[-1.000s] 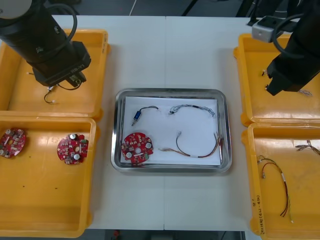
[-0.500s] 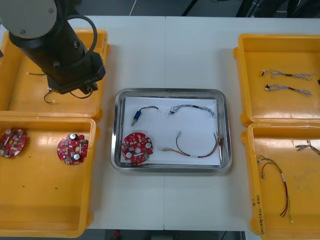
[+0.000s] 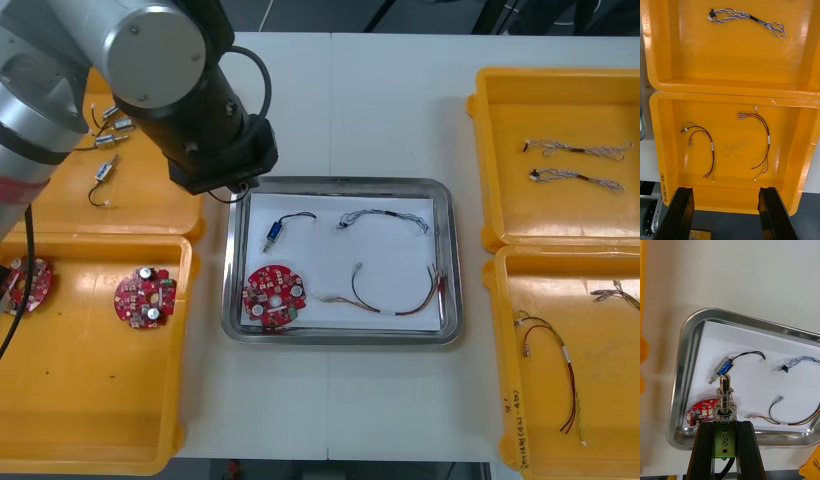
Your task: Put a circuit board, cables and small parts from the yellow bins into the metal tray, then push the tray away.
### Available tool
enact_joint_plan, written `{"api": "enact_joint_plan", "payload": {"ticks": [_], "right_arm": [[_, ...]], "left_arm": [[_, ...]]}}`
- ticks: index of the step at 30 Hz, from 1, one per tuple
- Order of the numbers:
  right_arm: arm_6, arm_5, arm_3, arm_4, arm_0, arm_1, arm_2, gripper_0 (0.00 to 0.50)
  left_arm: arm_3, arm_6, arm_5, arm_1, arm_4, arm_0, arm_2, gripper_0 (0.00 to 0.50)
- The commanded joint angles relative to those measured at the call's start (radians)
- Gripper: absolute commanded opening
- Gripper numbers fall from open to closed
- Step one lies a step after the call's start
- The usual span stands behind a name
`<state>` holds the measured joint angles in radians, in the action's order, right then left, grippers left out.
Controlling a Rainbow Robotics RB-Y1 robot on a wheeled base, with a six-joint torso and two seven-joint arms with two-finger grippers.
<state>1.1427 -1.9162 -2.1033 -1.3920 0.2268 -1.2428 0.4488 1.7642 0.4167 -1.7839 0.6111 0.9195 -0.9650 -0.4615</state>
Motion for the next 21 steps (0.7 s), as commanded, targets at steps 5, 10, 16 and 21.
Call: {"api": "enact_joint_plan", "payload": {"ticks": [5,10,16,21], "right_arm": [[-0.029,-0.004,-0.072,0.077,-0.076,0.066,0.088,0.500],[-0.032,-0.004,-0.110,0.120,-0.110,0.129,0.108,0.500],[-0.040,-0.004,-0.175,0.171,-0.181,0.144,0.133,0.500],[-0.043,-0.001,-0.195,0.171,-0.238,0.171,0.160,0.500]], "left_arm": [[-0.054,-0.039,0.093,-0.083,-0.059,-0.064,-0.101,0.000],[-0.086,-0.033,0.149,-0.106,-0.083,-0.064,-0.155,0.000],[-0.112,-0.026,0.190,-0.123,-0.100,-0.064,-0.207,0.000],[-0.124,-0.027,0.210,-0.125,-0.102,-0.064,-0.243,0.001]]}}
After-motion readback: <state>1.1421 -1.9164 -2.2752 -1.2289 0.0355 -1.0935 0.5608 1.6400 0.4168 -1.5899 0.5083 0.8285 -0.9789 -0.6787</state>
